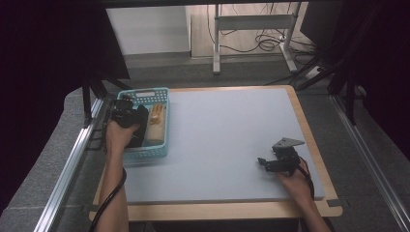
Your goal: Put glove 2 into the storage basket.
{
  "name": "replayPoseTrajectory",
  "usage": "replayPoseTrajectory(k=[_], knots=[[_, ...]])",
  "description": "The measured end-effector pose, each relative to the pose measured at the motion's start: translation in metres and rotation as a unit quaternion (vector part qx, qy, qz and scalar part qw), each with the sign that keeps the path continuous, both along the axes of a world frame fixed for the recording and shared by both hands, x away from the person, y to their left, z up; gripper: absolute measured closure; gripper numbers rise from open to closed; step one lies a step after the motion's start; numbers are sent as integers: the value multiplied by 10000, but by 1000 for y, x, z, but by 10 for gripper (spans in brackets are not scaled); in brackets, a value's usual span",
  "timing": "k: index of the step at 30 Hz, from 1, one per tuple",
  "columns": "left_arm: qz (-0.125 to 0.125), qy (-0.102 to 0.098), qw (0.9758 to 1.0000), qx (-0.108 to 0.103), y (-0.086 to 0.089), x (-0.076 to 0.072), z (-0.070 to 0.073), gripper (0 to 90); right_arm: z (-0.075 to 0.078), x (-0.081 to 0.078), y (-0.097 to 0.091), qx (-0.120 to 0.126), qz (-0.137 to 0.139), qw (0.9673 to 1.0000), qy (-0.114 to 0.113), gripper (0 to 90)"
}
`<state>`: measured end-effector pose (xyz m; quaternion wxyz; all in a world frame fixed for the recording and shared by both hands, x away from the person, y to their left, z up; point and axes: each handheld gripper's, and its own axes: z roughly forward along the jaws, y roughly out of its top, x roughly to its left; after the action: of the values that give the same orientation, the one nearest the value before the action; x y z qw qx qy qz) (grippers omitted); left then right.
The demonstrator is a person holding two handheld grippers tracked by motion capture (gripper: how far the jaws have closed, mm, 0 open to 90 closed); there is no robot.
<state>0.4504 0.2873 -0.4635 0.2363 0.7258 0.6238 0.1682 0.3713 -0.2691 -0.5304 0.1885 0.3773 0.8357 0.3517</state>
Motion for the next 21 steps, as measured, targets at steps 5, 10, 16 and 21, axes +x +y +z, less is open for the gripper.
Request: replayPoseTrajectory(k=[5, 10, 16, 21], knots=[[-8, -66, 10000, 3, 4, -5, 2, 219, 0, 0, 0, -2, 1, 10000, 0, 193], [-57, -109, 9999, 5, 5, -10, 3, 183, 0, 0, 0, -3, 0, 10000, -1, 193], [-129, -180, 9997, -63, 5, -14, 5, 126, 0, 0, 0, -6, 2, 10000, -5, 193], [-188, -262, 9994, -110, 3, -18, 8, 82, 0, 0, 0, -6, 2, 10000, -6, 193]])
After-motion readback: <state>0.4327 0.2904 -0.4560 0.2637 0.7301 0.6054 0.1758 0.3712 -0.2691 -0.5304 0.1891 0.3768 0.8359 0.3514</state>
